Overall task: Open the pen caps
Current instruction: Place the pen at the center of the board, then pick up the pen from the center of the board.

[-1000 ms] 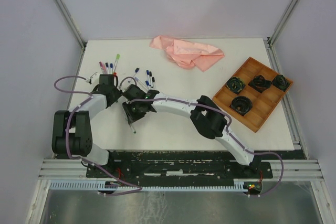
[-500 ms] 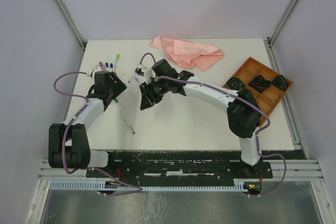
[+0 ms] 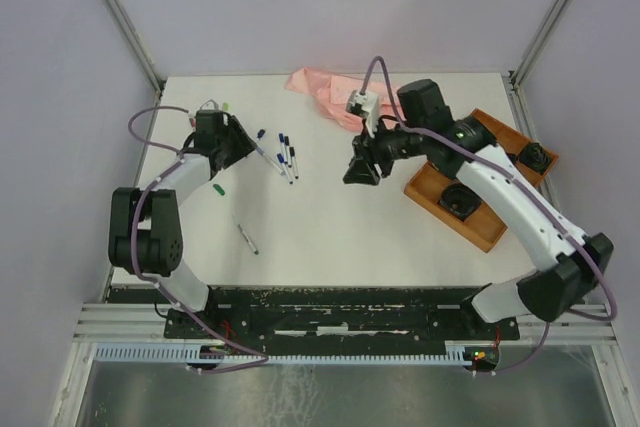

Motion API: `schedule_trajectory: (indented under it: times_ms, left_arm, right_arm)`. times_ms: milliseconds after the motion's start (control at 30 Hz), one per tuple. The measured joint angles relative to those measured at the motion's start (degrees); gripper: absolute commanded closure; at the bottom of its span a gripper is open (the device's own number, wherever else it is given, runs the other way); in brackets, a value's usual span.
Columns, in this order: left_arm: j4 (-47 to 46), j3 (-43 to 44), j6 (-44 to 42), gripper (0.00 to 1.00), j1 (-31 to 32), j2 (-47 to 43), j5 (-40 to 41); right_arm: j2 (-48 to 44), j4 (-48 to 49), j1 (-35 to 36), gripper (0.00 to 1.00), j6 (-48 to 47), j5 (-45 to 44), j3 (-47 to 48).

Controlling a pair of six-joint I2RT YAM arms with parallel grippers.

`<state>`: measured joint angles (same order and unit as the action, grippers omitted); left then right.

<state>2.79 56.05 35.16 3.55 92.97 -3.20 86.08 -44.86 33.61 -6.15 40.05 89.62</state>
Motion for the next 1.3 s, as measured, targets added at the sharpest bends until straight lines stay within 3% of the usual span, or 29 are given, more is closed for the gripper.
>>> schedule_trajectory:
  times_ms: [200,333,567,933,1300]
  left_arm:
    - [7.96,14.8,-9.6,0.33,4.81,8.72,6.36]
    - [13.88,24.65,-15.85,0.32,6.75,15.3,9.05]
    - [26.69,40.87,-25.42,0.36,7.06,29.44,10.34]
    - [37.03,54.49,-31.15,0.51,6.67,38.75,10.51]
    - [39.65,57.68,-31.71,0.63,4.63,42.32,7.43]
  right_arm:
    - [-13.51,2.58,-6.6,0.42,-4.11,-0.81,-12.33]
    - [-13.44,4.44,-10.36,0.42,-4.24,-0.04,-15.19]
    - [-10.78,5.18,-10.84,0.42,-4.46,0.57,-16.0]
    - [-10.78,5.46,-10.84,0.41,-4.66,1.09,-16.06]
    - [-10.69,5.9,-10.84,0.41,-4.66,1.11,-16.39]
